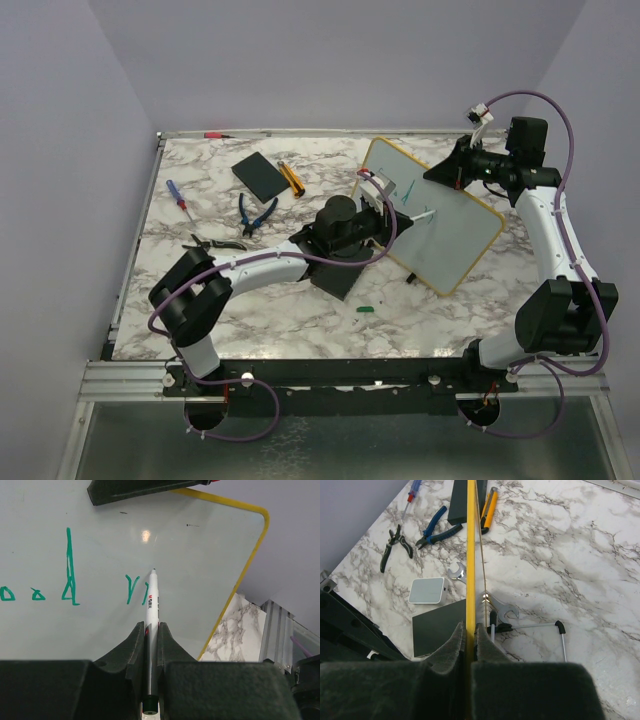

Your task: Write a sentence on the whiteboard

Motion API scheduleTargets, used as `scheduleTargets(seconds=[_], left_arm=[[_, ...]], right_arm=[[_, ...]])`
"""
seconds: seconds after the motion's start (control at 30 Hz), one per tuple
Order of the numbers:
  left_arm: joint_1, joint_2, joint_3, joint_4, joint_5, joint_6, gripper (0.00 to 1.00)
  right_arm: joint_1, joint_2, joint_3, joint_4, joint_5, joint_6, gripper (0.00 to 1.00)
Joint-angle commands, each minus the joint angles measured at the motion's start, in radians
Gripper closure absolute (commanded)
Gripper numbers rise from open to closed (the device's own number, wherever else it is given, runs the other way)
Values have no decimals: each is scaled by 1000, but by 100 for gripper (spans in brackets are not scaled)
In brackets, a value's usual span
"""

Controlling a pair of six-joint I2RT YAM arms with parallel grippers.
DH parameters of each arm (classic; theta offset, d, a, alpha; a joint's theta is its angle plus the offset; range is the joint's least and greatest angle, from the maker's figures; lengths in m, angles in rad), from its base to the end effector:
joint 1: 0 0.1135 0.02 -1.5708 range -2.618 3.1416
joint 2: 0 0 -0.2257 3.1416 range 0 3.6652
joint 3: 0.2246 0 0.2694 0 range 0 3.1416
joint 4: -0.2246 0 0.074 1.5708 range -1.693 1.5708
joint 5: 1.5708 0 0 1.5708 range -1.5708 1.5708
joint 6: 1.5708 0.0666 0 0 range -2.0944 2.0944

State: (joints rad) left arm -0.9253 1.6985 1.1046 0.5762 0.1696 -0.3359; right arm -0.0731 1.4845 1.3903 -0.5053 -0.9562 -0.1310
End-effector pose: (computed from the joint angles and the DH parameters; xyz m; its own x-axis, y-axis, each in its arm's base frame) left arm 0.2555 -0.3579 0.2376 -0.3030 -0.1377 -0.9430 0.8357 0.4372 -0.3324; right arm 0.3635 0.0279 0.3100 -0.4755 -0.0407 -0.8788 -0.6987 0.6244 0.3492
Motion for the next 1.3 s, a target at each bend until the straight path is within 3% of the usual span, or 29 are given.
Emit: scheduleTargets(seconds=[0.0,0.7,1.27], left_arm=[[-7,18,26,21,-27,9,100],[-6,33,26,21,-38,15,100],[-16,-52,-14,21,-7,23,100]], right_arm=[[13,-9,-22,-93,-33,-4,99],[13,-10,-22,-93,-33,-4,99],[13,-7,-22,-93,-33,-4,99]])
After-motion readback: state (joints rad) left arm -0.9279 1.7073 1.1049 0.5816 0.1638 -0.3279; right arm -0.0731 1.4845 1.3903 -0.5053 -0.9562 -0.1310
